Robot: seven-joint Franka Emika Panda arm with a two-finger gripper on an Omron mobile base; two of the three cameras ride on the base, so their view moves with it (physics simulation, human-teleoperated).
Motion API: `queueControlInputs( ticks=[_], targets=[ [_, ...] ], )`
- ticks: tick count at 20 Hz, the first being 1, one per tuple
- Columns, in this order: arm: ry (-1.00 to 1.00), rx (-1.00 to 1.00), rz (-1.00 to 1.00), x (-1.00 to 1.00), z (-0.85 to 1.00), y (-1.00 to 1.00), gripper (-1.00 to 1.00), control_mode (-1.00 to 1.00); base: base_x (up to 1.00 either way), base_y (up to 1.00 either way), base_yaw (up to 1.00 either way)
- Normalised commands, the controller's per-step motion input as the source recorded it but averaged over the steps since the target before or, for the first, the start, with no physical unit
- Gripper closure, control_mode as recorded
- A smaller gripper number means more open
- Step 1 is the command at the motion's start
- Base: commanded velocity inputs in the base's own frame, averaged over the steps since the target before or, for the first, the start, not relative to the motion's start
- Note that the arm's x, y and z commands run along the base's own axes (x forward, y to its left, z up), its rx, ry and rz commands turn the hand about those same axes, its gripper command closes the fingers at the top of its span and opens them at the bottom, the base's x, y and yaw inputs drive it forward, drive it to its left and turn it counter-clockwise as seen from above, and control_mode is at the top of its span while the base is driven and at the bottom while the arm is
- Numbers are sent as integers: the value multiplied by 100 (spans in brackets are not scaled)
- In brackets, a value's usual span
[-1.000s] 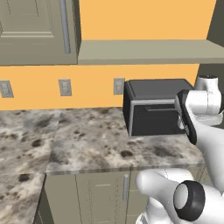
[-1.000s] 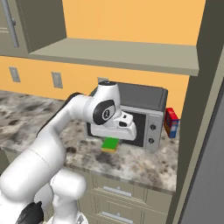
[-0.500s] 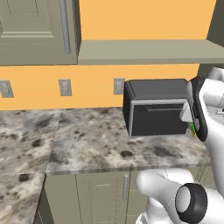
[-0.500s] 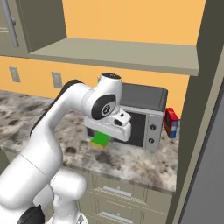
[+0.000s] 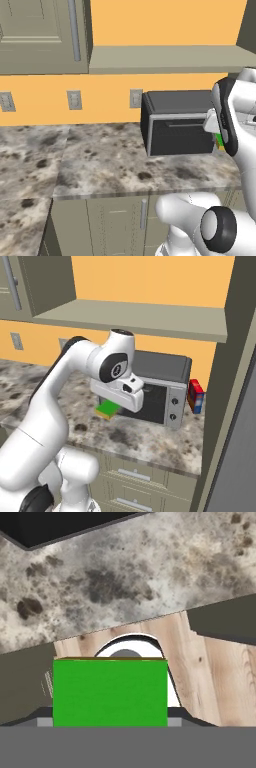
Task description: Place the sponge inside the microwave to prepare for sanitizing.
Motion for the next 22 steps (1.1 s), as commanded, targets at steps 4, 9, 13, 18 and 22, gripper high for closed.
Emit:
queueControlInputs(
  ticks=[4, 9, 13, 18, 22],
  targets=[
    [5, 0, -4, -4, 11, 11, 100, -100, 0, 0, 0],
    [0, 0, -1, 0, 0, 0, 100, -100, 0, 0, 0],
    [0, 0, 0, 0, 0, 0, 100, -100, 0, 0, 0],
    [0, 0, 0, 0, 0, 0, 100, -100, 0, 0, 0],
    [0, 0, 0, 0, 0, 0, 100, 100, -9, 0, 0]
  ],
)
